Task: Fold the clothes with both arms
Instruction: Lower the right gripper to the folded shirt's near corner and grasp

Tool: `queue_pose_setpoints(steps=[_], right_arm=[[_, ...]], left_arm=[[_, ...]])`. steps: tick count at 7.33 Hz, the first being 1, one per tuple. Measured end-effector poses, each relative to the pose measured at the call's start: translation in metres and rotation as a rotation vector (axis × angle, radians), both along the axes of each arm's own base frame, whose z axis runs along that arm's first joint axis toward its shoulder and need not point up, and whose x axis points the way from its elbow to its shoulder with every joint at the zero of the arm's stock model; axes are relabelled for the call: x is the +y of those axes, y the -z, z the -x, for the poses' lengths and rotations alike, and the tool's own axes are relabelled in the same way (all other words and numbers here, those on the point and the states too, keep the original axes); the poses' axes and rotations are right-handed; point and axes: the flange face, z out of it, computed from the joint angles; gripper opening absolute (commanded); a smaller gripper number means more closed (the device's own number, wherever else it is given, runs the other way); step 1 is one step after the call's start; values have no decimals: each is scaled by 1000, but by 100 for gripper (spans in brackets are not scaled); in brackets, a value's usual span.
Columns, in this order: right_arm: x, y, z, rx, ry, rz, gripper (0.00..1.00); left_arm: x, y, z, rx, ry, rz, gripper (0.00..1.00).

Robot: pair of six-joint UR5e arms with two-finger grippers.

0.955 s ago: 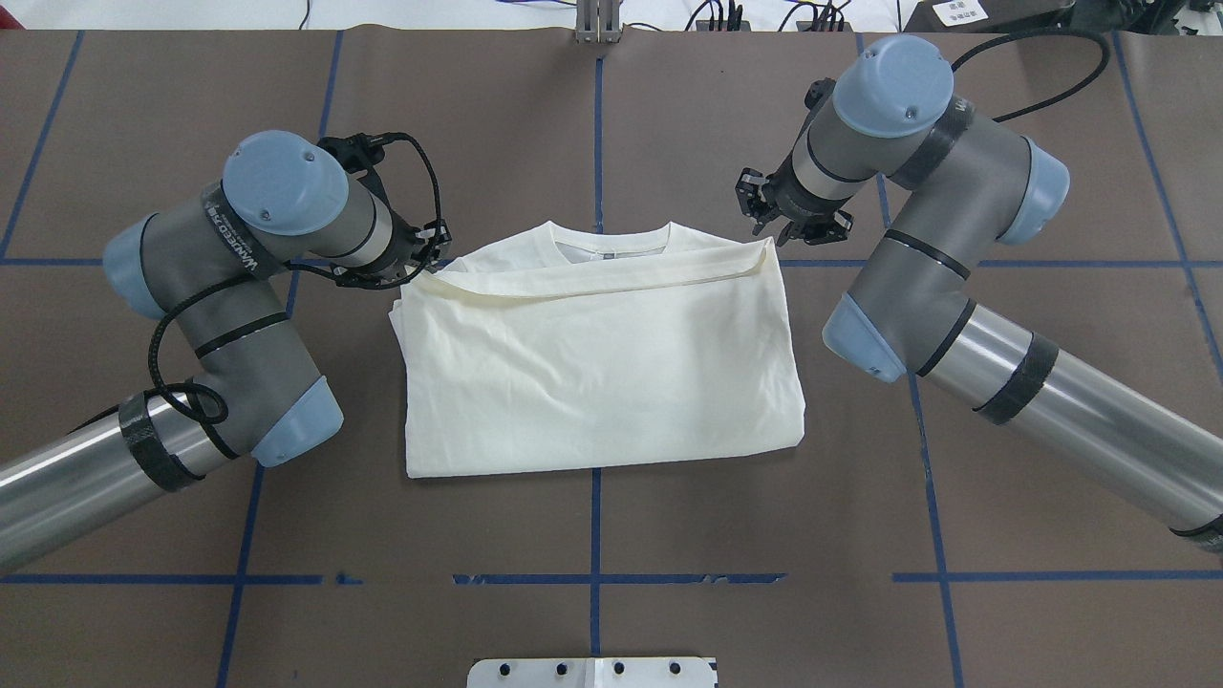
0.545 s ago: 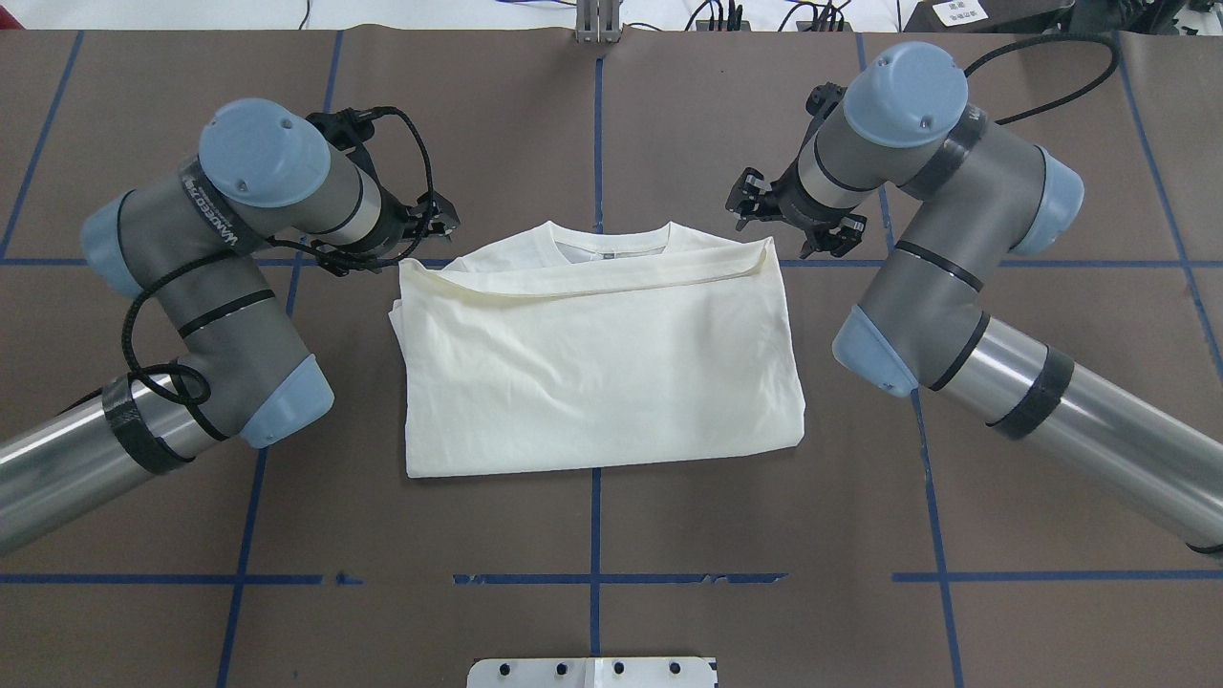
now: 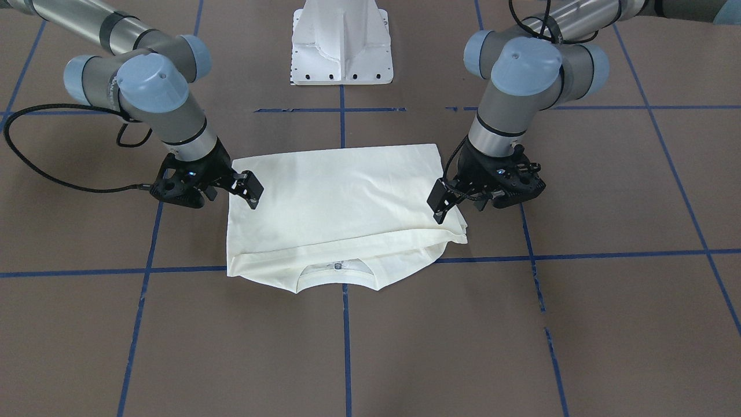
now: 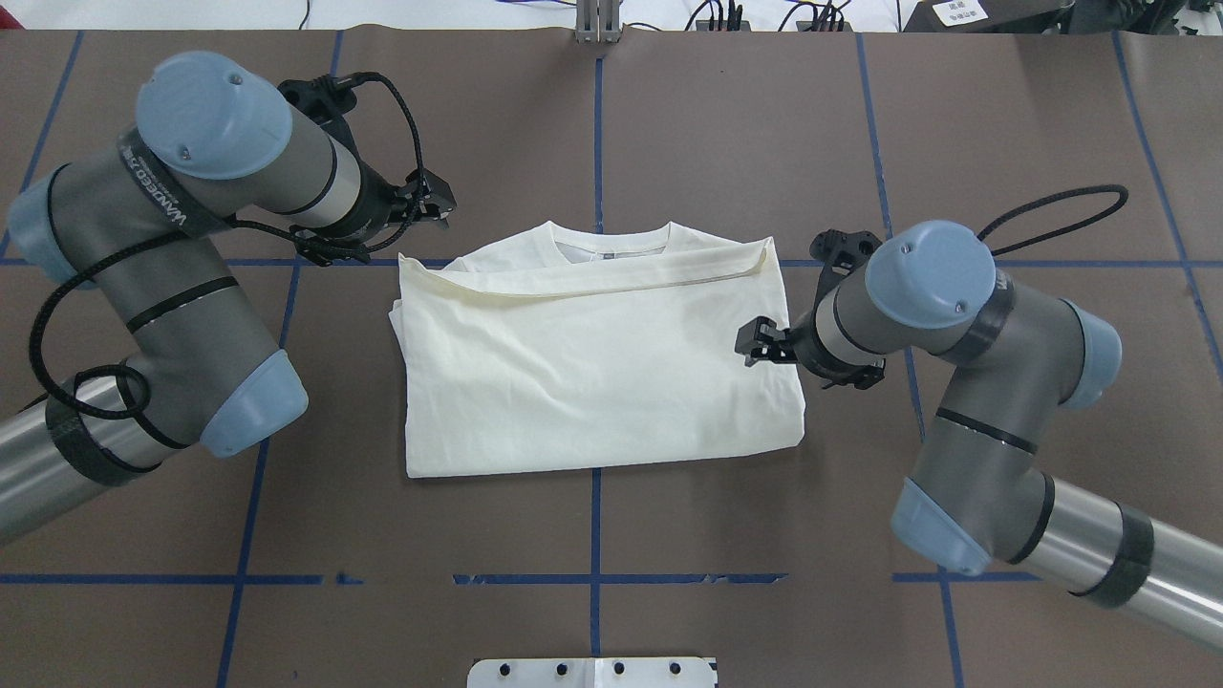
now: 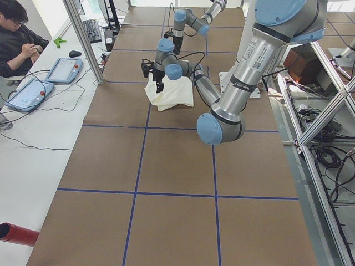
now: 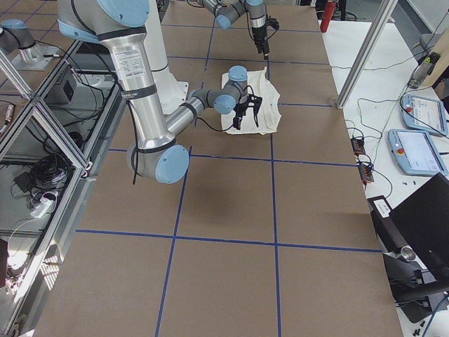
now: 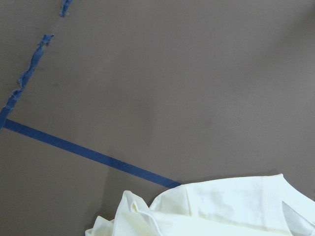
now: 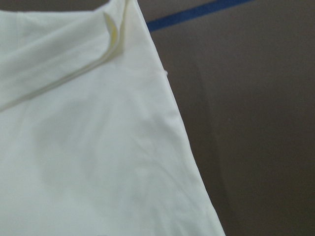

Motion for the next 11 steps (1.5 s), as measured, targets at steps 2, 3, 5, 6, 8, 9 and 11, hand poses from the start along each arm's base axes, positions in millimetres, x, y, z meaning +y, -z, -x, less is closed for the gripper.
queue_pose_setpoints(steps=[2,3,5,6,8,9,11], right_arm=[[31,-14,2,17,40,2,99],[40,-20,4,26,54,5,95],[50,-25,12,34,76,8,93],[52,-25,16,35,83,7,80],[54,-25,20,36,91,5,37],[54,-25,20,36,94,3,10],[53,-25,20,36,93,3,0]], left_arm=[[4,7,5,4,2,-2,100],[5,9,5,5,2,-2,100],[5,9,5,5,1,-2,100],[5,9,5,5,2,-2,100],[6,9,5,6,3,-1,100],[5,9,5,5,4,-1,100],[5,9,5,5,4,0,100]])
